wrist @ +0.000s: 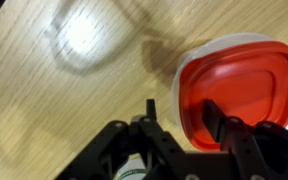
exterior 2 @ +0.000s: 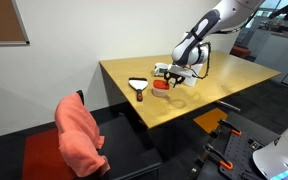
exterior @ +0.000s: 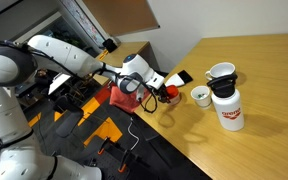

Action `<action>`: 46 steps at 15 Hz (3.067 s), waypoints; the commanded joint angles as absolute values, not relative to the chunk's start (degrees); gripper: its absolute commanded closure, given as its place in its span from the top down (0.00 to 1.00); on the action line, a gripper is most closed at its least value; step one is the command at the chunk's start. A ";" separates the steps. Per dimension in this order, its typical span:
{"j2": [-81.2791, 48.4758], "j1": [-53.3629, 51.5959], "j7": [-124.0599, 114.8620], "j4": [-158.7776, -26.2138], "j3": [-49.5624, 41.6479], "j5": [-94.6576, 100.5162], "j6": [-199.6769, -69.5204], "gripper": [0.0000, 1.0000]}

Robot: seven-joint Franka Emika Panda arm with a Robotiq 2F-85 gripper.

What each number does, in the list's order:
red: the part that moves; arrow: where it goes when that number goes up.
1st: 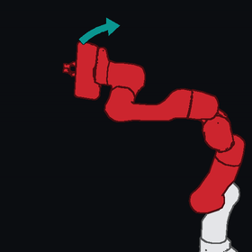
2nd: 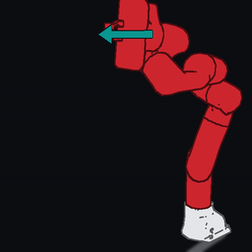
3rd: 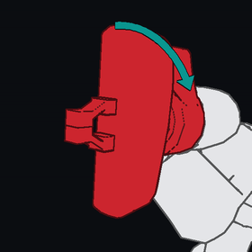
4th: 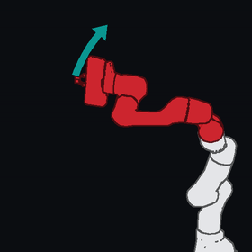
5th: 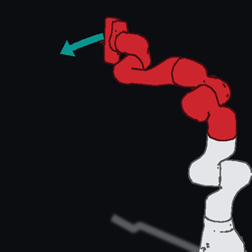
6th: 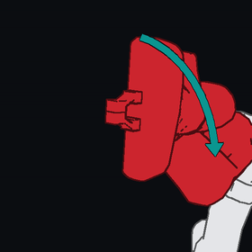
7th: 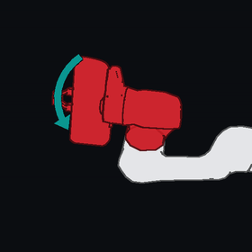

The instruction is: Uncover the lunchbox, pour the sweets in the cup into it, and then cover it

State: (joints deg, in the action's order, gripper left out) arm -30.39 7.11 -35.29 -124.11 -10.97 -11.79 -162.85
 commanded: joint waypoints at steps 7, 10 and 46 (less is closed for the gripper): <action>-31.07 6.97 -33.37 -121.87 -11.30 -13.27 -158.51 0.22; -31.46 6.67 -33.70 -121.16 -11.29 -13.24 -157.96 0.18; -29.36 13.18 -43.89 -132.95 -17.04 -20.53 -162.89 0.02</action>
State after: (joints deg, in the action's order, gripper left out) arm -27.82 10.04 -45.22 -133.40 -20.29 -16.51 -160.64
